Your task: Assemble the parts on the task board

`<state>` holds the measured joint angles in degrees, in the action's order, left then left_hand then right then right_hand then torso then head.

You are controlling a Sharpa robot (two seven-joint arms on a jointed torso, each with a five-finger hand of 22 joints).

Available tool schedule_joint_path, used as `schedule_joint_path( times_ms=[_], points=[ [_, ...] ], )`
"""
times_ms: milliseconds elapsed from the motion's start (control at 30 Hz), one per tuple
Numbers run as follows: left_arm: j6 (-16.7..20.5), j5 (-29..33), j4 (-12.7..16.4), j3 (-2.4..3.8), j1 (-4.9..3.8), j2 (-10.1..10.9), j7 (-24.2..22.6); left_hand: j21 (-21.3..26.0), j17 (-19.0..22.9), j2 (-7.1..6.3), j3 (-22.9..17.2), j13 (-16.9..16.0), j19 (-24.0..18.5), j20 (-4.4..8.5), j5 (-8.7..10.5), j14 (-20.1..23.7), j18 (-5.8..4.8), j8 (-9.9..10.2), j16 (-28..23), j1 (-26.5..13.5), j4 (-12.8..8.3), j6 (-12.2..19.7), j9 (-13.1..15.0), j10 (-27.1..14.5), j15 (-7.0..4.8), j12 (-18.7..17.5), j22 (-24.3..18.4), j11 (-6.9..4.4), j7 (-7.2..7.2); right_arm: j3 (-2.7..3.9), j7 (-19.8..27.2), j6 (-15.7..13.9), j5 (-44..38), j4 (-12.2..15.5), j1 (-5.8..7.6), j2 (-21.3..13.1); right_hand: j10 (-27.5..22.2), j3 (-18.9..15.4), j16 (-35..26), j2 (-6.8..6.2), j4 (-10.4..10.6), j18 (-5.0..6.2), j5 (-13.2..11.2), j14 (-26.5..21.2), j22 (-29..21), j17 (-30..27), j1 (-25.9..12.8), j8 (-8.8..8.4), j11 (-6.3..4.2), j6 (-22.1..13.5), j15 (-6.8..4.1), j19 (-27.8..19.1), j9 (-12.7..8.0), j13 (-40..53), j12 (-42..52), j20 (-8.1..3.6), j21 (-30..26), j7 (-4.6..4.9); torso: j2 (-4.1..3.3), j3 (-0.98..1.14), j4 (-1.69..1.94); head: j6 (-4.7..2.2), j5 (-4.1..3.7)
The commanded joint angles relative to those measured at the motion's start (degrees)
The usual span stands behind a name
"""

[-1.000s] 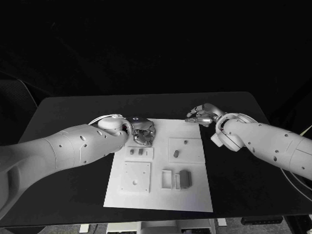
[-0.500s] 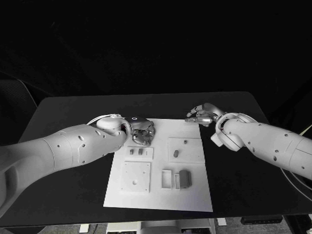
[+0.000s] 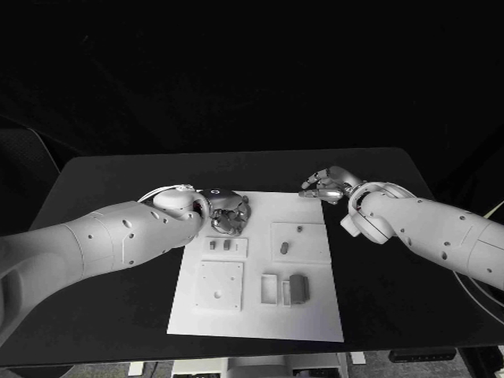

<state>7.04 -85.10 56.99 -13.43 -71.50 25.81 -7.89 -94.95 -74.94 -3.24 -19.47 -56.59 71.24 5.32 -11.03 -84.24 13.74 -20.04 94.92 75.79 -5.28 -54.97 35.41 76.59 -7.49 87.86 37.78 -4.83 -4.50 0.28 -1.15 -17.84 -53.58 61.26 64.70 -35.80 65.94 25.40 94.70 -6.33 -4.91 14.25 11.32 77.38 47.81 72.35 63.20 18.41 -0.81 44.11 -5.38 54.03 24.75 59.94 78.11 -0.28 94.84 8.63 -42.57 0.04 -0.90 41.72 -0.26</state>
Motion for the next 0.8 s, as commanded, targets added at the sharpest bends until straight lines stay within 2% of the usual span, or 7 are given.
schedule_joint_path(
  times_ms=[33,367,533,633,800],
  points=[
    [0.1,-0.3,0.7,-0.07,0.10,0.4,-0.2,-8.1,-17.2,-0.26,-0.3,-0.1,-0.1,0.20,-0.26,-12.7,1.26,-0.2,4.9,0.5,0.0,-3.3,0.1,-0.2,0.11,0.3,0.1,0.00,-2.90,0.02,0.6,0.7,-0.2,0.1,-0.02,0.0,-0.2,0.2,0.8,0.07,0.0,0.75,0.2,-0.3,-0.1,0.0,-0.5,0.28,-0.03,0.6,-0.02,0.4,-0.1,-0.1,0.3,-0.02,3.4,1.11,0.00,0.03,-0.01,0.00,0.02],
    [0.7,-0.3,4.2,0.06,0.00,2.8,0.3,-8.2,-17.0,-0.43,-0.3,-0.1,-0.1,0.19,-0.21,-12.5,1.26,-0.2,4.8,0.4,0.1,-3.4,0.0,-0.2,0.12,0.3,0.1,0.00,-3.00,0.02,0.6,0.7,-0.2,0.2,-0.02,-0.3,-0.2,0.2,0.8,0.06,0.0,0.75,0.2,-0.3,-0.1,0.0,-0.5,0.28,-0.03,0.6,-0.02,0.4,-0.1,-0.1,0.3,-0.02,3.4,1.11,0.00,0.04,0.04,-0.07,0.01],
    [1.5,-0.3,6.1,0.74,-0.42,4.1,0.5,-8.2,-16.8,-0.56,-0.3,-0.1,-0.1,0.19,-0.19,-12.4,1.26,-0.2,4.8,0.4,0.1,-3.5,0.0,-0.2,0.12,0.3,0.2,0.00,-3.07,0.02,0.6,0.7,-0.2,0.2,-0.02,-0.4,-0.2,0.2,0.8,0.06,0.0,0.75,0.2,-0.3,-0.1,0.0,-0.5,0.28,-0.03,0.6,-0.02,0.4,-0.1,-0.1,0.3,-0.02,3.4,1.11,0.03,0.04,0.05,-0.09,0.00],
    [1.6,-0.3,6.5,1.35,-0.59,4.5,0.7,-8.2,-16.8,-0.63,-0.3,-0.1,-0.1,0.19,-0.18,-12.4,1.26,-0.2,4.7,0.3,0.1,-3.6,0.0,-0.2,0.12,0.3,0.2,0.00,-3.10,0.02,0.6,0.7,-0.2,0.2,-0.02,-0.4,-0.2,0.2,0.8,0.06,0.0,0.75,0.2,-0.4,-0.1,0.0,-0.5,0.28,-0.03,0.6,-0.02,0.4,-0.1,-0.1,0.3,-0.02,3.4,1.11,0.03,0.03,0.06,-0.11,0.04],
    [1.7,-0.3,6.6,1.36,-0.93,4.9,0.9,-8.2,-16.7,-0.68,-0.4,-0.1,-0.1,0.19,-0.17,-12.3,1.26,-0.2,4.7,0.3,0.1,-3.6,0.0,-0.2,0.12,0.3,0.2,-0.01,-3.13,0.02,0.6,0.7,-0.2,0.2,-0.02,-0.3,-0.2,0.2,0.8,0.06,0.0,0.75,0.2,-0.4,-0.1,0.0,-0.5,0.28,-0.03,0.6,-0.03,0.4,-0.1,-0.1,0.3,-0.02,3.4,1.11,0.02,0.03,0.06,-0.16,0.13]
  ],
)
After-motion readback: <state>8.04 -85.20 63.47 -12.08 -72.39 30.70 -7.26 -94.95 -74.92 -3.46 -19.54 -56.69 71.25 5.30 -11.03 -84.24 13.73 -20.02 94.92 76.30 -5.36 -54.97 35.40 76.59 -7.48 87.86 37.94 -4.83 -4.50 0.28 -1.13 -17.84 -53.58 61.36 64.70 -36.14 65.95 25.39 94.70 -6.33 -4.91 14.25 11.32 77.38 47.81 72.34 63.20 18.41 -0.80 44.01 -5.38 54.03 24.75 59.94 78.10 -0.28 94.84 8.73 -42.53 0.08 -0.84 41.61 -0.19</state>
